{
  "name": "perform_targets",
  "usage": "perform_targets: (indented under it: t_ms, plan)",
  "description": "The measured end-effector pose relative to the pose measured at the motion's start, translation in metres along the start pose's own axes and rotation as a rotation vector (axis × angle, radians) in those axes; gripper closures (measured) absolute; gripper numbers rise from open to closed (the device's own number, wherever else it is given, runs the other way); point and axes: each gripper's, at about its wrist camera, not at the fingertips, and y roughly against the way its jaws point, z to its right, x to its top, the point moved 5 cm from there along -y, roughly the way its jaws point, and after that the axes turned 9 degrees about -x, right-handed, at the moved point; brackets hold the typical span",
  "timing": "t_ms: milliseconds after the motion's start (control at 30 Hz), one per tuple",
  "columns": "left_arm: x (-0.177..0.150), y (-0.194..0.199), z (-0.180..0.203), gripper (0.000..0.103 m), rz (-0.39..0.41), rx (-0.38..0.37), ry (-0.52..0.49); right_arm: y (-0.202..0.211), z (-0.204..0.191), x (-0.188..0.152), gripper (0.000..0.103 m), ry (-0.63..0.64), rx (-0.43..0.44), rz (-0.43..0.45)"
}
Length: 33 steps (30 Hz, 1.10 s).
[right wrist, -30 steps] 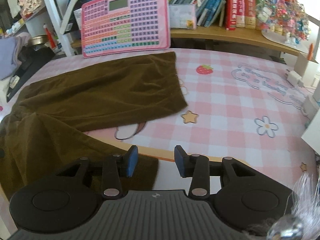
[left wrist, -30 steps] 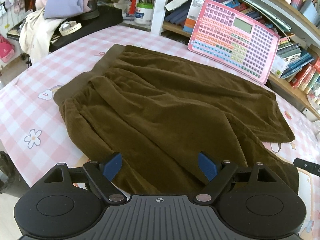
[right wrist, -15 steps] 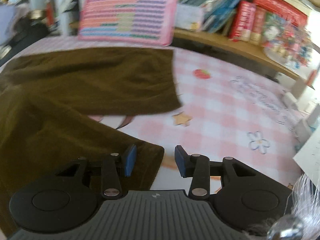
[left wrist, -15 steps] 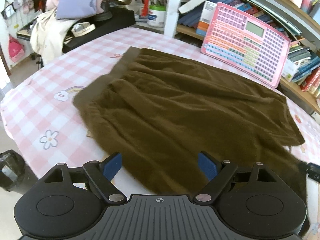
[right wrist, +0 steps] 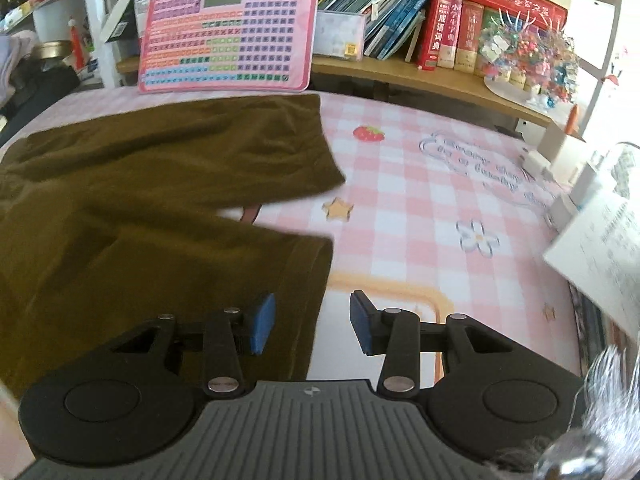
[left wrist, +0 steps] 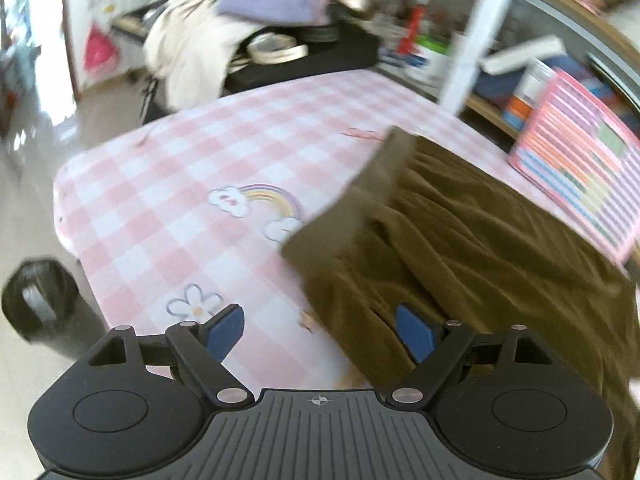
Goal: Fold clothes
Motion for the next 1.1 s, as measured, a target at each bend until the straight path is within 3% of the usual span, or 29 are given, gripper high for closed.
perform_targets:
  t_ms: [233, 300, 367, 400, 467, 533, 633, 733, 833, 1100]
  plan:
    - [0.012, -0.024, -0.022, 0.024, -0.051, -0.148, 0.136, 0.029, -0.025, -0.041, 0.063, -0.075, -0.036, -0.075]
    - [0.015, -0.028, -0.025, 0.034, -0.058, -0.217, 0.178, 0.035, -0.031, -0.051, 0.063, -0.096, -0.061, -0.092]
    - [0.018, -0.032, -0.031, 0.065, -0.077, -0.263, 0.24, 0.038, -0.033, -0.057, 0.063, -0.131, -0.097, -0.105]
    - [0.019, -0.036, -0.034, 0.073, -0.092, -0.283, 0.275, 0.039, -0.033, -0.06, 0.063, -0.152, -0.111, -0.109]
    - [0.021, -0.042, -0.038, 0.084, -0.099, -0.306, 0.312, 0.042, -0.032, -0.064, 0.063, -0.198, -0.13, -0.109]
    - [0.025, -0.042, -0.032, 0.09, -0.081, -0.309, 0.244, 0.043, -0.031, -0.067, 0.063, -0.236, -0.146, -0.107]
    - [0.037, -0.017, -0.006, 0.09, 0.036, -0.319, -0.021, 0.043, -0.036, -0.067, 0.063, -0.257, -0.173, -0.11]
    - [0.045, -0.017, -0.01, 0.09, 0.036, -0.311, -0.085, 0.043, -0.044, -0.065, 0.063, -0.265, -0.18, -0.111]
    - [0.043, -0.033, -0.028, 0.09, -0.03, -0.287, -0.034, 0.044, -0.053, -0.065, 0.063, -0.262, -0.178, -0.105]
    - [0.034, -0.038, -0.047, 0.089, -0.073, -0.32, 0.001, 0.044, -0.054, -0.066, 0.064, -0.28, -0.201, -0.1]
